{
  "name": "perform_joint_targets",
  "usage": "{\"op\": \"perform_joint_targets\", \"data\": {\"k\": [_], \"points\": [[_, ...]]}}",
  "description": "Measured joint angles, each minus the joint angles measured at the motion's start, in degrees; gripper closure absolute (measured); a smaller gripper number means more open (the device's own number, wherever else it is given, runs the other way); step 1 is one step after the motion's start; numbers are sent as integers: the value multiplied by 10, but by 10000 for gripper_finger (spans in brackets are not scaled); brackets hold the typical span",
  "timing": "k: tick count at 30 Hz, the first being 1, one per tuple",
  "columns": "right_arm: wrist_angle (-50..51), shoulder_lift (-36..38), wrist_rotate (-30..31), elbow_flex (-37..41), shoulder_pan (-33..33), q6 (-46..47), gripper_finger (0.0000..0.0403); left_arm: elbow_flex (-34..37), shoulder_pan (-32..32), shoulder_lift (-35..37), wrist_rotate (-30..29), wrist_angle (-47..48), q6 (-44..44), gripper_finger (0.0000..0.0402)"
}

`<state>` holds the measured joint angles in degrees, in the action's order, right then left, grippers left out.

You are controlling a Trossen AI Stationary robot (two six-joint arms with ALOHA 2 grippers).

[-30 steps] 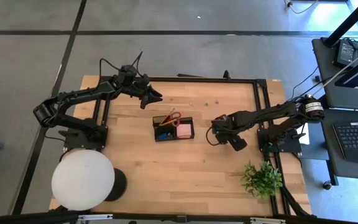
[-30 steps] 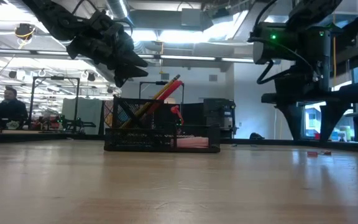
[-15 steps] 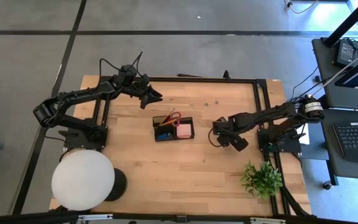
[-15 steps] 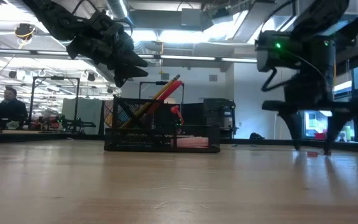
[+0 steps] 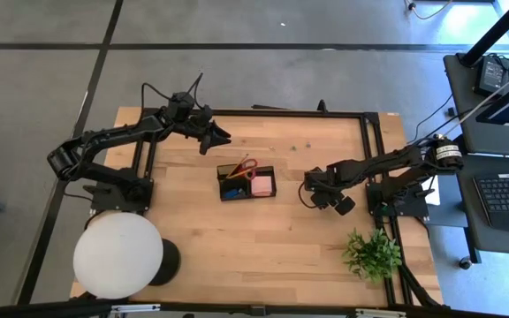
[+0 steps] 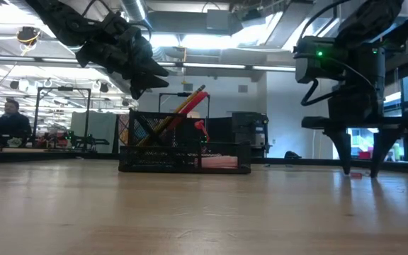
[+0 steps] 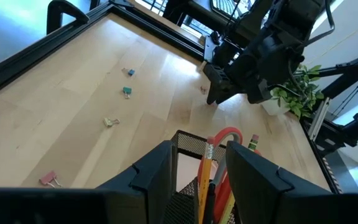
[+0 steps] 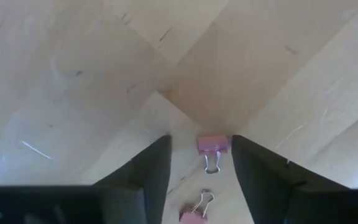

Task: Pick and place office supplies into organizer
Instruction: Put the pink binder clip into the desk organizer

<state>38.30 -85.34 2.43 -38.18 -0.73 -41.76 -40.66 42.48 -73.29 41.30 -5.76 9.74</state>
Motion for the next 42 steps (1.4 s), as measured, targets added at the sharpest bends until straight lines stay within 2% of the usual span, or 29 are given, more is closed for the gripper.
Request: {"op": "perform_joint_targets", "data": {"k": [18,29,42], "points": [[-4,-1,-25,1,-3,-4,304,0,0,0,-2,0,0,255],[-10,-2,-12,1,-2,-3,351,0,0,0,-2,0,0,255],[-12,-2,-8,0,-2,-3,355,0,0,0,-2,0,0,255]]}}
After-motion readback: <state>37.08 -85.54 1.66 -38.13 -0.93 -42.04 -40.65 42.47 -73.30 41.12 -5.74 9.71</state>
